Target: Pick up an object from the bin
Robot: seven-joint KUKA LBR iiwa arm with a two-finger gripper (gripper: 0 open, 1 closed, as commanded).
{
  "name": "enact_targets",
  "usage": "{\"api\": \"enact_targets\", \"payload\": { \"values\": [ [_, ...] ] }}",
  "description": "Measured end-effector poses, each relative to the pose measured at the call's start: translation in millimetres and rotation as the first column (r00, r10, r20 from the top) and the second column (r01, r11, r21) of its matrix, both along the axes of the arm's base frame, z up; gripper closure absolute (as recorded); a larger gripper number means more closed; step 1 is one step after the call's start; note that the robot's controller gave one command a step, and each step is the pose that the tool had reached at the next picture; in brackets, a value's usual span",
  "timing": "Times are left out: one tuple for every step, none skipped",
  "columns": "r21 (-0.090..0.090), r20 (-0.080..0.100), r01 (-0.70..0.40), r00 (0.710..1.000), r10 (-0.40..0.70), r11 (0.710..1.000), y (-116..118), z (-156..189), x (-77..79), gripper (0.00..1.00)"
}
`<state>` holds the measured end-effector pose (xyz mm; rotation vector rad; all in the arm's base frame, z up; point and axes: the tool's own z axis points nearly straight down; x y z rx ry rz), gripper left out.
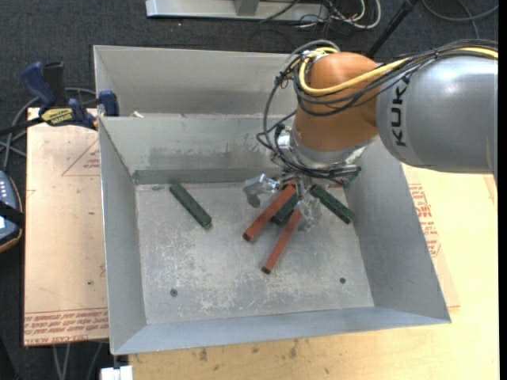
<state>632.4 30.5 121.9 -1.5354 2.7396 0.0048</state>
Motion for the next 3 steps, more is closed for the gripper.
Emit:
{"api": "enact_targets", "payload": {
  "values": [
    [-0.002,0.003,-0.519,0.855,0.519,0.855,9.1,-51.2,23.7,0.0],
    [-0.007,0.002,-0.516,0.856,0.516,0.856,6.7,-46.5,25.8,1.0],
    [-0.008,0.01,-0.638,0.77,0.638,0.77,0.1,123.5,-16.1,1.0]
  ]
}}
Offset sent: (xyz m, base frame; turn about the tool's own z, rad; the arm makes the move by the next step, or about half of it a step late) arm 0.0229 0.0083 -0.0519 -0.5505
